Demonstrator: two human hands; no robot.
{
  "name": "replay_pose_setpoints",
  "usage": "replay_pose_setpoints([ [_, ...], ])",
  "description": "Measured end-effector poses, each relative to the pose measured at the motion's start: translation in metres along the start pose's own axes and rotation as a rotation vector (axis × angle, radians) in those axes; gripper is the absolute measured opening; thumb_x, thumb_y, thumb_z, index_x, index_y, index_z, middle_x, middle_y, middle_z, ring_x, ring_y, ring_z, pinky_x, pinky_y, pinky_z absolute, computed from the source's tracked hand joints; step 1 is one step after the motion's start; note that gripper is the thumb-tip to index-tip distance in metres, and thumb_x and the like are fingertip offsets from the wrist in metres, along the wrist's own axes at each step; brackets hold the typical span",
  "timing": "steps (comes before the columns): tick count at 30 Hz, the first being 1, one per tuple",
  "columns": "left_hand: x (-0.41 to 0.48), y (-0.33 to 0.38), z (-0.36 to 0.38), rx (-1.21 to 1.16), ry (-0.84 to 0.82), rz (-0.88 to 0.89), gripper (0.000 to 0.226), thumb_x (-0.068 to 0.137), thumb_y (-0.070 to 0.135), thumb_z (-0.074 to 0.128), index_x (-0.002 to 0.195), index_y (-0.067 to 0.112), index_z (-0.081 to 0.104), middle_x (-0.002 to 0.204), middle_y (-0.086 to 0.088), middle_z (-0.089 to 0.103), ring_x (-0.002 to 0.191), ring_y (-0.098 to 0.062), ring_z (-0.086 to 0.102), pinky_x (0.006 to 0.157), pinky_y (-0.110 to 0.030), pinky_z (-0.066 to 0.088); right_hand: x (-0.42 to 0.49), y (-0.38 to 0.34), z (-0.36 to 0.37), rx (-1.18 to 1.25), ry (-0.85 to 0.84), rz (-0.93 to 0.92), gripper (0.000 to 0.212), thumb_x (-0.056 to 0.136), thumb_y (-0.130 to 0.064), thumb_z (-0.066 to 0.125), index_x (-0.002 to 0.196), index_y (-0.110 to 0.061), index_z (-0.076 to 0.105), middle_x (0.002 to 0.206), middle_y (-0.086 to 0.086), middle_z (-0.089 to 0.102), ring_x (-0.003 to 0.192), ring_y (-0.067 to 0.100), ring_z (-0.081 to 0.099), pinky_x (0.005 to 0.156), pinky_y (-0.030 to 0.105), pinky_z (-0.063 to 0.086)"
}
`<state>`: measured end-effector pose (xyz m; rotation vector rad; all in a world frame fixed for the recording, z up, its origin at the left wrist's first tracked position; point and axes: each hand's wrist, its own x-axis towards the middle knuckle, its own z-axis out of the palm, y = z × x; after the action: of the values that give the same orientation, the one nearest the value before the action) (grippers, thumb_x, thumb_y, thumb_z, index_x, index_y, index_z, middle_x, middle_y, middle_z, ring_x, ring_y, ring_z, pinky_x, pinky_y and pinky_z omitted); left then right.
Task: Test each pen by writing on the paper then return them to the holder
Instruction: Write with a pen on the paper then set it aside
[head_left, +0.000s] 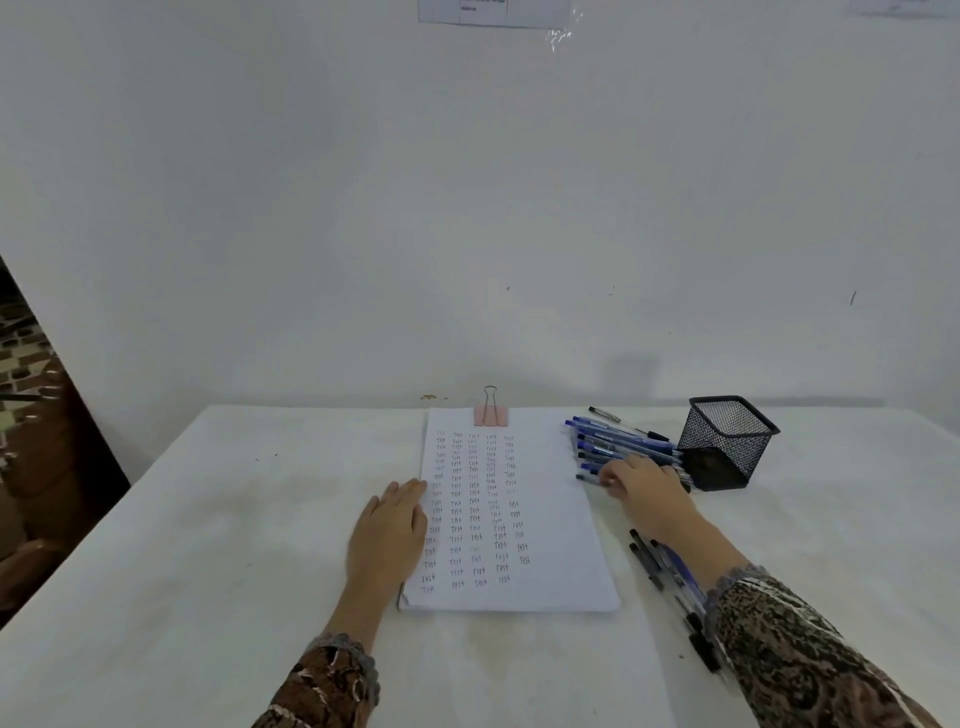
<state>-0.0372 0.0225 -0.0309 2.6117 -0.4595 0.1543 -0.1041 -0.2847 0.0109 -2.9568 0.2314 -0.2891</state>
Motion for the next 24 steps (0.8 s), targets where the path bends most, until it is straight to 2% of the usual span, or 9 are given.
replay_pose_setpoints([
  [3, 0.001, -0.001, 0.001, 0.005, 0.006, 0.006, 0.043, 0.099, 0.023, 0.026, 0.142, 0.023, 0.032, 0.15, 0.008, 0.031, 0.141, -0.011, 0.021, 0.115, -0.027, 0.013, -0.002, -0.024, -0.01, 0.733, 0.202, 0.06, 0.017, 0.095, -0.021, 0.05, 0.104, -0.01, 0.06, 0.085, 0.003, 0.058, 0.075, 0.019, 0.053, 0.07, 0.03, 0.041],
  [5, 0.001, 0.0, 0.001, 0.003, 0.004, 0.005, 0.043, 0.099, 0.022, 0.026, 0.142, 0.022, 0.032, 0.15, 0.008, 0.031, 0.141, -0.011, 0.021, 0.115, -0.027, 0.013, -0.013, -0.051, -0.022, 1.448, 0.064, 0.134, 0.05, 0.072, -0.061, 0.065, 0.084, -0.013, 0.059, 0.062, -0.006, 0.048, 0.052, 0.009, 0.04, 0.051, 0.021, 0.034],
  [7, 0.0, 0.0, 0.001, 0.005, 0.001, 0.006, 0.044, 0.099, 0.022, 0.026, 0.143, 0.022, 0.032, 0.15, 0.007, 0.031, 0.141, -0.012, 0.021, 0.115, -0.027, 0.013, -0.025, -0.077, -0.022, 1.993, -0.047, 0.162, 0.064, 0.053, -0.078, 0.063, 0.058, -0.016, 0.049, 0.051, -0.005, 0.038, 0.044, 0.011, 0.031, 0.049, 0.024, 0.027],
  [10, 0.0, 0.0, -0.001, -0.003, -0.004, 0.002, 0.044, 0.099, 0.021, 0.026, 0.143, 0.022, 0.032, 0.15, 0.006, 0.03, 0.141, -0.012, 0.02, 0.116, -0.028, 0.013, -0.039, -0.094, -0.001, 2.453, 0.082, 0.318, 0.058, 0.056, -0.065, 0.063, 0.046, -0.017, 0.032, 0.044, -0.002, 0.023, 0.049, 0.015, 0.015, 0.054, 0.028, 0.018],
  [14, -0.002, 0.001, -0.002, -0.028, -0.005, -0.001, 0.043, 0.099, 0.021, 0.027, 0.142, 0.022, 0.033, 0.15, 0.006, 0.031, 0.141, -0.012, 0.021, 0.116, -0.028, 0.013, -0.047, -0.1, 0.022, 2.66, 0.267, 0.416, 0.052, 0.032, -0.04, 0.08, 0.049, -0.017, 0.036, 0.043, -0.002, 0.022, 0.046, 0.015, 0.015, 0.045, 0.027, 0.025],
  [19, -0.002, 0.003, -0.003, -0.02, 0.002, 0.006, 0.043, 0.099, 0.02, 0.027, 0.142, 0.02, 0.033, 0.15, 0.005, 0.032, 0.141, -0.014, 0.022, 0.116, -0.029, 0.014, -0.044, -0.099, 0.019, 2.614, 0.243, 0.439, 0.059, 0.046, -0.051, 0.086, 0.084, -0.008, 0.069, 0.049, -0.005, 0.035, 0.039, 0.01, 0.034, 0.04, 0.02, 0.036],
  [21, -0.003, 0.004, -0.004, -0.026, 0.005, 0.002, 0.043, 0.099, 0.019, 0.027, 0.142, 0.02, 0.034, 0.15, 0.005, 0.032, 0.141, -0.015, 0.022, 0.115, -0.029, 0.014, -0.04, -0.098, 0.022, 2.506, 0.226, 0.52, 0.039, 0.083, -0.044, 0.063, 0.097, -0.008, 0.066, 0.058, 0.0, 0.055, 0.046, 0.01, 0.052, 0.046, 0.021, 0.047],
  [23, -0.003, 0.003, -0.004, -0.028, 0.006, 0.004, 0.043, 0.099, 0.019, 0.027, 0.142, 0.02, 0.034, 0.15, 0.005, 0.032, 0.141, -0.014, 0.022, 0.115, -0.029, 0.014, -0.039, -0.096, 0.026, 2.369, 0.16, 0.571, 0.058, 0.096, -0.053, 0.027, 0.101, -0.008, 0.064, 0.07, 0.007, 0.065, 0.054, 0.015, 0.059, 0.052, 0.024, 0.052],
  [24, -0.003, 0.003, -0.004, -0.029, 0.005, 0.005, 0.043, 0.099, 0.02, 0.027, 0.142, 0.02, 0.034, 0.15, 0.006, 0.032, 0.141, -0.014, 0.021, 0.116, -0.029, 0.014, -0.04, -0.094, 0.027, 2.284, 0.127, 0.577, 0.066, 0.095, -0.057, 0.021, 0.099, -0.007, 0.064, 0.07, 0.009, 0.067, 0.052, 0.015, 0.059, 0.051, 0.023, 0.052],
])
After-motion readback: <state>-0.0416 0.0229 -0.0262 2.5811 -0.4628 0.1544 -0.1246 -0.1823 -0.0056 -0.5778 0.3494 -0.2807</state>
